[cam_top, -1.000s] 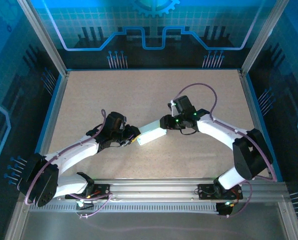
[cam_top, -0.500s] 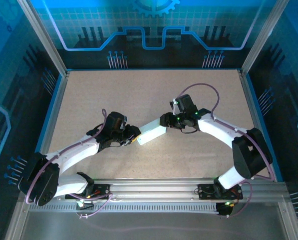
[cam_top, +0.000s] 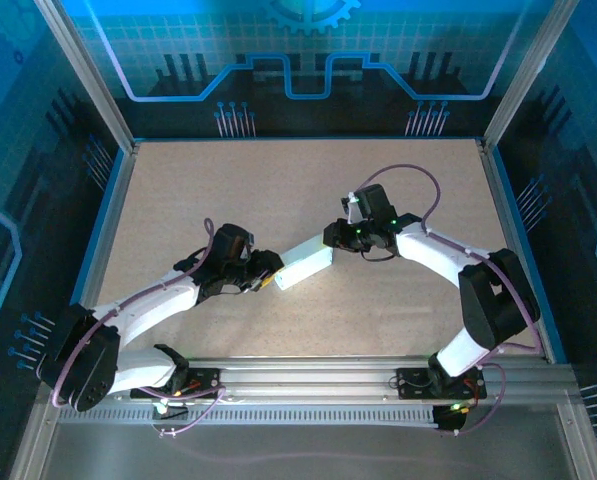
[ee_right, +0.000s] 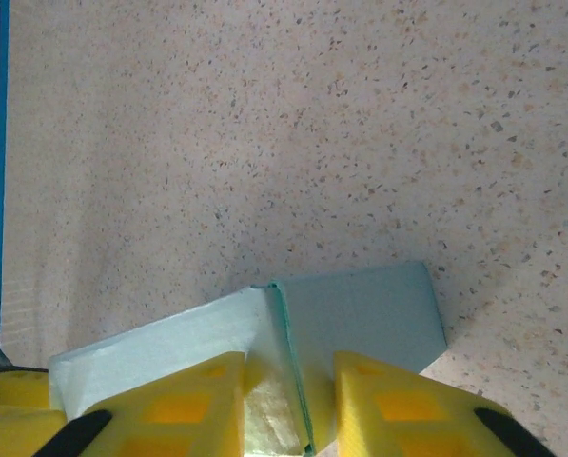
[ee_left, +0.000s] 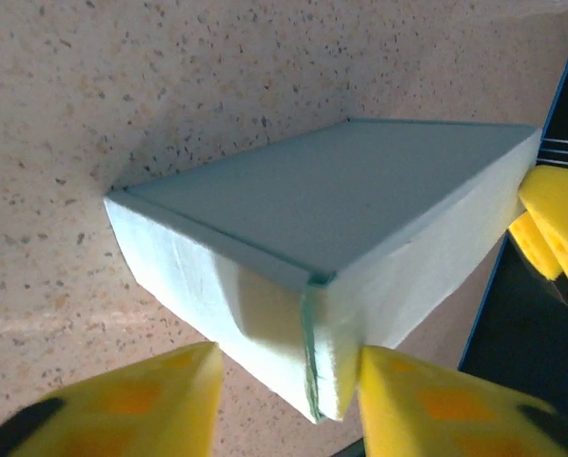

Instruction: Fold the paper box

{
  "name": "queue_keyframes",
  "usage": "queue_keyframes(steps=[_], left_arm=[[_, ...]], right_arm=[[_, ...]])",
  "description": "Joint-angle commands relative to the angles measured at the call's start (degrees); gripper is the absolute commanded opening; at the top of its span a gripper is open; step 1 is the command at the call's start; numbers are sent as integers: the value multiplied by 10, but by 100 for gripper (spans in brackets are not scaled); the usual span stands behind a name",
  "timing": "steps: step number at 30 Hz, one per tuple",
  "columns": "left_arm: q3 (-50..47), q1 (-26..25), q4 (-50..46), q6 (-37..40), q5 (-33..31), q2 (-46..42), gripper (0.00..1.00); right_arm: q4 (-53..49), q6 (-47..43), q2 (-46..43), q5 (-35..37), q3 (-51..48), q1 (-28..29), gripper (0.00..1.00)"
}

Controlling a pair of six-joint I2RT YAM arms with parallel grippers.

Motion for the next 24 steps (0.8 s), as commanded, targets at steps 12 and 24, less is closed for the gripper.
queue_keyframes(steps=[12,24], left_arm=[[-14,12,-44,0,-7,-21,38],[-78,14,21,-17,12,26,1]], right_arm=[[-27,-6,18,33,-25,4,24],[-28,-5,14,25,-22,5,18]])
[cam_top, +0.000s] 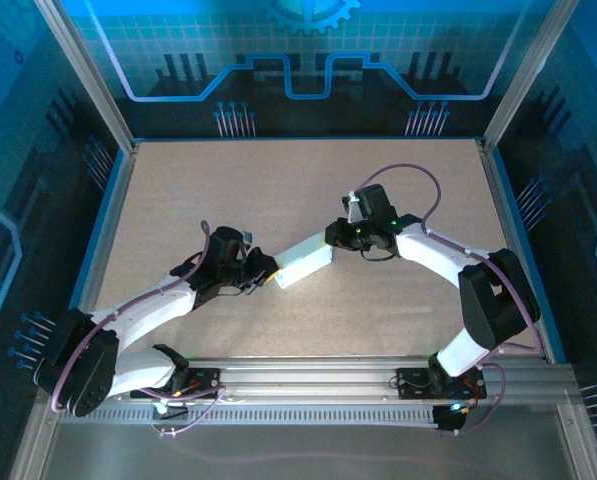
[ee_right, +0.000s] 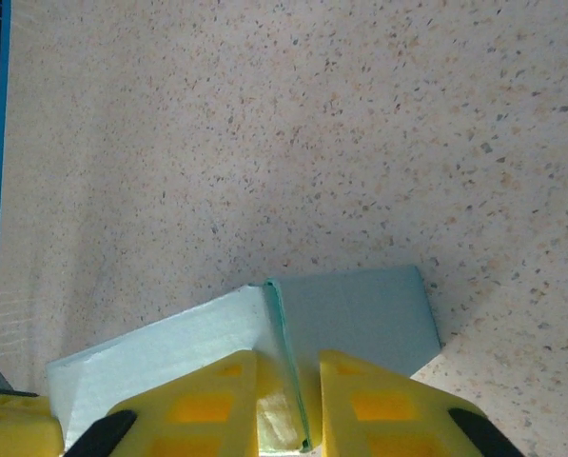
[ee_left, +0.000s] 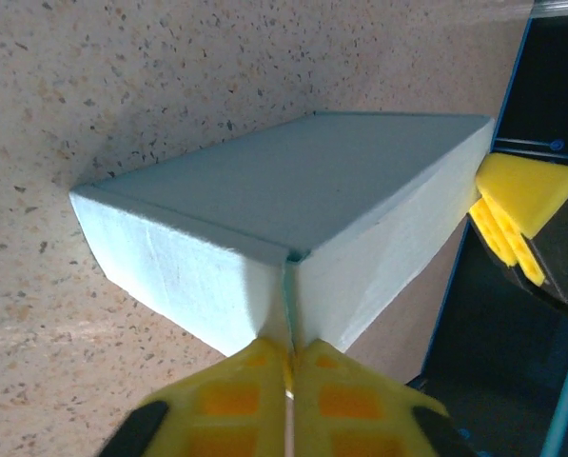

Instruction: Fold the paper box

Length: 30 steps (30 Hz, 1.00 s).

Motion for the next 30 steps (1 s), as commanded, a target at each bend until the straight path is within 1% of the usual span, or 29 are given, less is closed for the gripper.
queue_keyframes(steps=[1,2,3,7,8,9,12,15,16,17,19,21,23,26,29,30], left_arm=[[-40,2,-56,-2,-12,39,0],[-41,2,-55,-2,-13,39,0],[-40,2,-56,-1,-13,39,0],[-20,4,-74,13,-17,32,0],[-10,3,-84,20,-21,29,15],[1,3,-94,27,-27,25,29],[40,4,-128,65,-45,15,51],[84,3,-155,124,-63,7,68],[102,4,-165,150,-73,5,73],[118,4,-172,182,-82,4,79],[143,2,-172,248,-87,3,85],[162,0,-166,328,-87,5,90],[177,-6,-158,422,-68,10,94],[201,-25,-167,580,-40,20,94],[229,-51,-191,720,-40,45,94],[237,-55,-196,751,-43,55,94]], right_arm=[[-44,-3,13,12,-17,5,17],[-44,-3,11,10,-15,6,13],[-46,-3,9,10,-13,7,12],[-57,-6,0,10,2,12,12],[-60,-6,-4,10,7,12,13],[-62,-6,-9,11,12,12,17],[-64,-8,-24,12,24,12,36],[-68,-12,-45,18,32,12,54],[-69,-14,-54,23,32,12,60],[-68,-15,-64,27,31,11,65],[-69,-17,-83,36,24,9,74],[-73,-18,-102,44,16,5,79],[-80,-18,-121,54,4,-1,81],[-83,-18,-147,58,-19,-12,81],[-87,-19,-168,62,-38,-23,82],[-88,-20,-172,63,-43,-26,82]])
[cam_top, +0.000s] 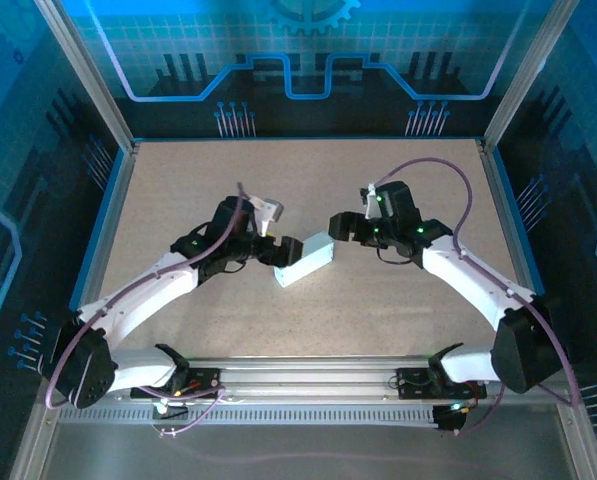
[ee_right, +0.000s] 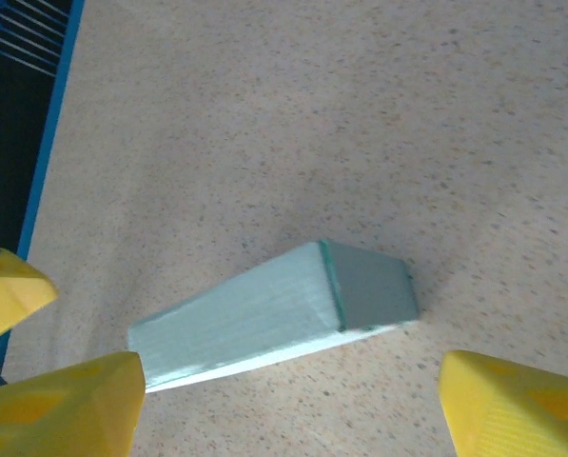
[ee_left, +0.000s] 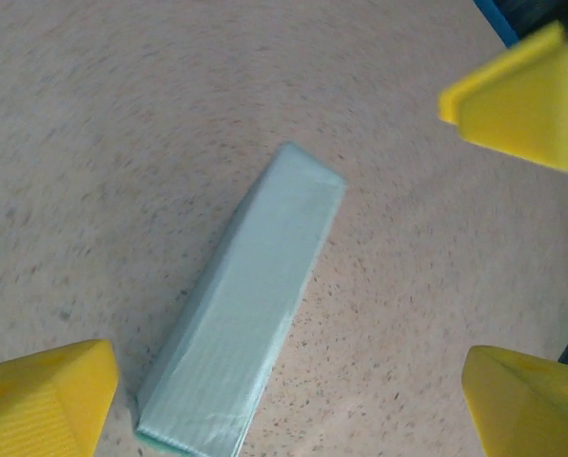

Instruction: Fold the paper box

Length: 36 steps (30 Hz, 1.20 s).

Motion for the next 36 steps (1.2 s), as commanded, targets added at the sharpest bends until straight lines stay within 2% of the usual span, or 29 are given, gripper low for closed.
queue_keyframes(steps=[1,4,8,11,16,21,31,36], left_arm=[[37,-16,-43,224,14,38,94],[66,-16,-87,295,20,79,94],[109,-17,-151,348,21,133,90],[136,-16,-186,360,40,164,89],[145,-16,-196,365,48,196,79],[145,-16,-190,371,22,211,74],[136,-29,-161,395,-58,200,46],[109,-45,-105,426,-124,179,46]], right_arm=[[-23,-6,-19,13,-24,-14,82],[-26,-7,-28,14,-33,-19,82],[-30,-10,-37,17,-41,-21,82],[-29,-10,-40,20,-44,-22,82],[-25,-7,-48,22,-67,-24,82],[-27,-7,-58,25,-76,-23,81],[-32,-9,-62,30,-76,-27,81],[-33,-10,-56,30,-75,-28,81]])
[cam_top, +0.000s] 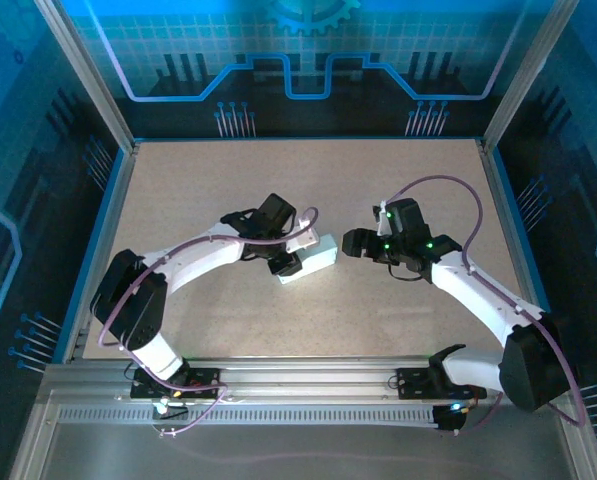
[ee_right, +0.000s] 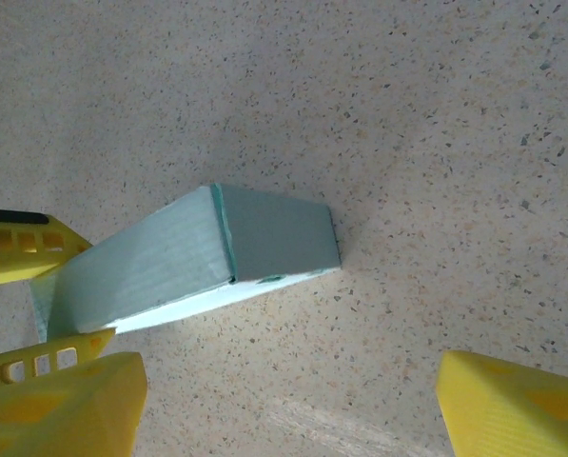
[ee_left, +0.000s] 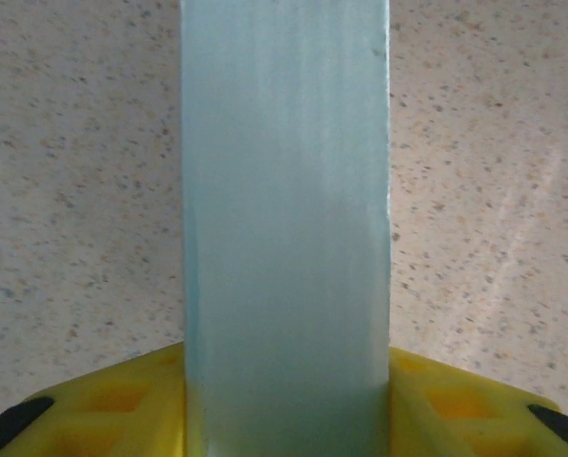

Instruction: Fold the paper box

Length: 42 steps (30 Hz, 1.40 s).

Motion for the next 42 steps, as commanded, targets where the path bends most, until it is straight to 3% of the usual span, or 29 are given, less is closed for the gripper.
queue_keyframes(steps=[1,7,14,17,19,21,23,26,30,33,36,42], left_arm=[[-25,-13,59,38,-67,-33,46],[-112,-47,248,153,-184,-62,45],[-189,-57,393,277,-180,-57,47],[-205,-62,429,309,-207,-29,48],[-213,-66,447,315,-222,-16,54],[-218,-67,451,312,-226,-16,67],[-215,-67,431,299,-227,-23,83],[-199,-68,360,264,-208,-43,98],[-193,-70,278,198,-161,-89,99],[-212,-58,285,114,-101,-141,99],[-237,-25,318,22,-45,-187,99],[-306,83,404,-132,-72,-283,99]], right_arm=[[-7,-6,-2,7,-1,-11,81],[-3,-2,6,8,3,-12,80],[3,5,11,9,-3,-18,80],[8,10,11,6,-8,-22,79],[8,11,8,6,-8,-24,79],[5,10,5,6,-8,-26,79],[3,8,0,6,-8,-28,79],[-1,4,-4,6,-6,-30,80],[0,-18,-8,8,-5,-32,84],[2,-54,-16,32,-1,-33,98],[17,-99,-34,75,-2,-41,100],[87,-203,-80,186,-34,-91,100]])
